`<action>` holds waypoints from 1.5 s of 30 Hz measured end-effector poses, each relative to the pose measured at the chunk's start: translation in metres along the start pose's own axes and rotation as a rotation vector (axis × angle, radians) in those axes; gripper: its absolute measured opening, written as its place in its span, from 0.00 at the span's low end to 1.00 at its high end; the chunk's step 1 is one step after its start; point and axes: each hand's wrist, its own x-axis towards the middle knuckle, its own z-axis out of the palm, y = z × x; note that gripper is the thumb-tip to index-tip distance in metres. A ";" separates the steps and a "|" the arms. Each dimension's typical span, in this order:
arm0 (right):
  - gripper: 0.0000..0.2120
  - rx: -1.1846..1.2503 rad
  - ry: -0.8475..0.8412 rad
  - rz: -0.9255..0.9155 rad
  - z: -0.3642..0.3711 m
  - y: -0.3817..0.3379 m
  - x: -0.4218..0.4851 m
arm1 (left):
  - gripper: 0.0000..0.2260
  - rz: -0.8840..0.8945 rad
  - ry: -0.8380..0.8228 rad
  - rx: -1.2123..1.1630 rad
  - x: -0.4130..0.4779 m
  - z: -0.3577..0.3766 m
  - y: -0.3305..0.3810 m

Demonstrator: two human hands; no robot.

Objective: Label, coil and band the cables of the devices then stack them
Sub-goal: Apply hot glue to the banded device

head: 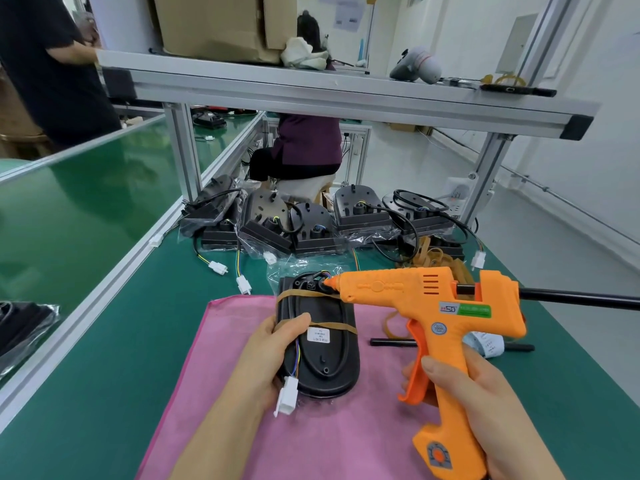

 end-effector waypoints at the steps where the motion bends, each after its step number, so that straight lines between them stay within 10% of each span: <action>1: 0.22 -0.001 0.004 -0.003 0.000 0.000 0.000 | 0.15 -0.001 0.000 0.001 0.000 0.000 0.000; 45: 0.15 -0.013 -0.002 -0.091 0.004 -0.012 0.007 | 0.14 -0.010 0.005 0.001 0.000 0.000 -0.001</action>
